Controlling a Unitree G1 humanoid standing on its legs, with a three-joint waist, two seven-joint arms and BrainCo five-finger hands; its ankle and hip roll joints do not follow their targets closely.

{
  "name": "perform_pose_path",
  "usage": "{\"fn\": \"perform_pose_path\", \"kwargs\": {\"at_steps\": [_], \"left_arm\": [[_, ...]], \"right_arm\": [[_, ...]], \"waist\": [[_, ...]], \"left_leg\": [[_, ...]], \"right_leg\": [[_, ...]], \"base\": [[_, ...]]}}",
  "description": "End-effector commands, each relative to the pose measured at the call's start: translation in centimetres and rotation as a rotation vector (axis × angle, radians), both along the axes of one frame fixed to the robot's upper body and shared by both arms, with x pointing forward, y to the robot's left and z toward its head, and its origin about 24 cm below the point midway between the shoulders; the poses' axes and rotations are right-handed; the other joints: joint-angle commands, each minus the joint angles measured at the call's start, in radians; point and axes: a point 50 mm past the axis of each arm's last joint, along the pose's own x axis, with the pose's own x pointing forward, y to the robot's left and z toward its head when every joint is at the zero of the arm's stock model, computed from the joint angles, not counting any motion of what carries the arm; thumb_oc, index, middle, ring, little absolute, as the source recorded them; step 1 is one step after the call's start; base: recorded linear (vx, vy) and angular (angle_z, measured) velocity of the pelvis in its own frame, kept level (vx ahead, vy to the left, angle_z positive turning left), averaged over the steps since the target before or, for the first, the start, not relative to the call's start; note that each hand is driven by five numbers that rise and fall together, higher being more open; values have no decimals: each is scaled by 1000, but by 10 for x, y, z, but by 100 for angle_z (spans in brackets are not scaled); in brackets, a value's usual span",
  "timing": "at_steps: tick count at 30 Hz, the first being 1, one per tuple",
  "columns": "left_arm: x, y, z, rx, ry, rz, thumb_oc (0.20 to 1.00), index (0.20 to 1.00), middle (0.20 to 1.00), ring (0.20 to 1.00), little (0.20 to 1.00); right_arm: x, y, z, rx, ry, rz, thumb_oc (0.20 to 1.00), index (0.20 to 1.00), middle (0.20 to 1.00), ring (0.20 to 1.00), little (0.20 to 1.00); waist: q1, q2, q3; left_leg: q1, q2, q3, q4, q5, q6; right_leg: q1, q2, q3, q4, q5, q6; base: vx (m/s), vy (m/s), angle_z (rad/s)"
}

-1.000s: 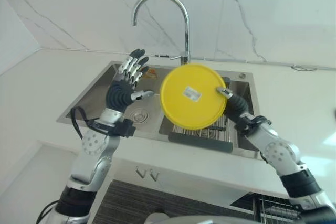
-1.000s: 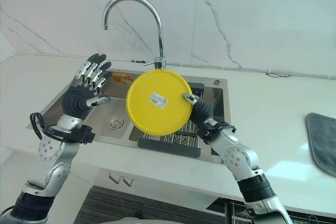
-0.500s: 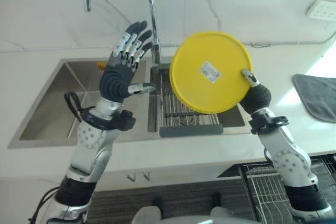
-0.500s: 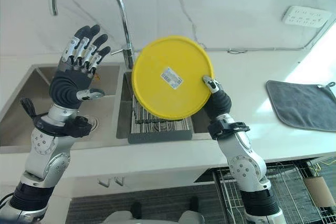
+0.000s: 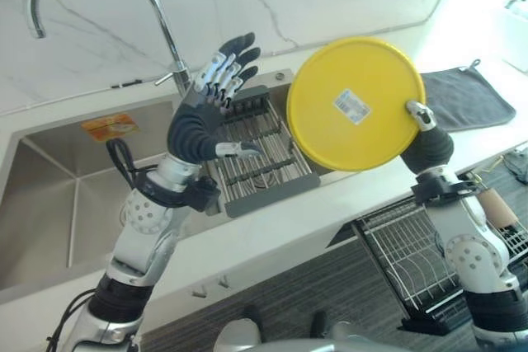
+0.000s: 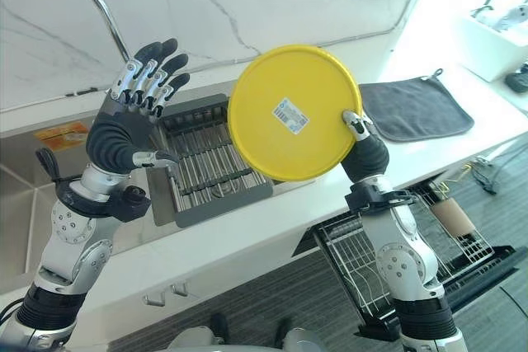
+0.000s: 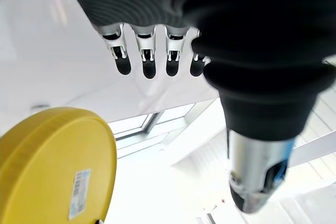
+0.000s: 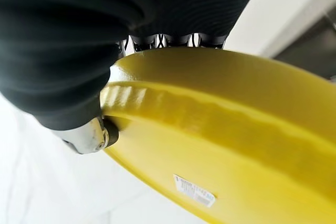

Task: Place the dishes in the dishwasher.

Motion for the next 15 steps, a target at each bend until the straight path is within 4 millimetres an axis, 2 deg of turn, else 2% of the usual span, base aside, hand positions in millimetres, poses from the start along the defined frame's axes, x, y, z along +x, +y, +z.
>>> {"fn": "perform_pose_path", "kwargs": {"at_steps": [1,4,6,7,8,9,12,13,15], "left_arm": [[-9,-9,18,72,-125,-22,1000,1000,1000,1000,1000],[-7,-17,19,83,-141,-17,1000,1000,1000,1000,1000],[-4,-22,21,87,-155,-13,1000,1000,1000,1000,1000],[-3,-22,22,90,-162,-2,1000,1000,1000,1000,1000],[-3,-22,22,88,-162,8,1000,1000,1000,1000,1000],[-3,-21,21,78,-162,35,1000,1000,1000,1000,1000],[-4,-16,20,49,-154,72,1000,1000,1000,1000,1000],[-4,-15,19,40,-145,78,1000,1000,1000,1000,1000],[-4,-14,15,34,-134,64,1000,1000,1000,1000,1000]], "right_arm": [[-10,2,43,70,-233,-33,200,200,200,200,200],[-8,8,48,62,-244,-34,200,200,200,200,200],[-8,13,50,53,-263,-35,200,200,200,200,200],[-9,11,50,48,-271,-34,200,200,200,200,200],[-9,10,50,33,-275,-32,200,200,200,200,200],[-10,11,54,23,-280,-4,200,200,200,200,200],[-8,15,63,-9,-297,22,200,200,200,200,200],[-7,17,64,-27,-301,15,200,200,200,200,200],[-9,12,64,-22,-295,-9,200,200,200,200,200]], "waist": [[47,-20,-73],[32,-8,-73],[3,-7,-66],[-3,-6,-67],[-6,-5,-68],[-15,-6,-68],[-27,5,-68],[-33,10,-68],[-51,15,-68]], "left_leg": [[64,-70,-139,-81,-98,-18],[66,6,-110,-81,-71,-79],[61,52,-131,-78,-60,-100],[53,83,-134,-73,-45,-114],[49,97,-133,-70,-37,-120],[46,130,-138,-72,-15,-141],[29,207,-129,-81,42,-188],[9,230,-107,-81,64,-200],[-10,222,-40,-75,92,-199]], "right_leg": [[137,-91,3,-231,203,84],[133,-125,3,-394,255,100],[84,-115,94,-376,243,96],[81,-97,100,-361,194,97],[78,-90,95,-352,179,91],[68,-60,108,-366,153,95],[62,9,129,-424,142,78],[64,42,132,-430,129,57],[69,66,111,-431,116,33]], "base": [[-68,-396,-92],[-119,-541,-85],[-161,-689,-33],[-147,-609,-52],[-186,-689,-52],[-174,-697,-43],[-158,-585,-37],[-170,-479,-39],[-173,-349,19]]}}
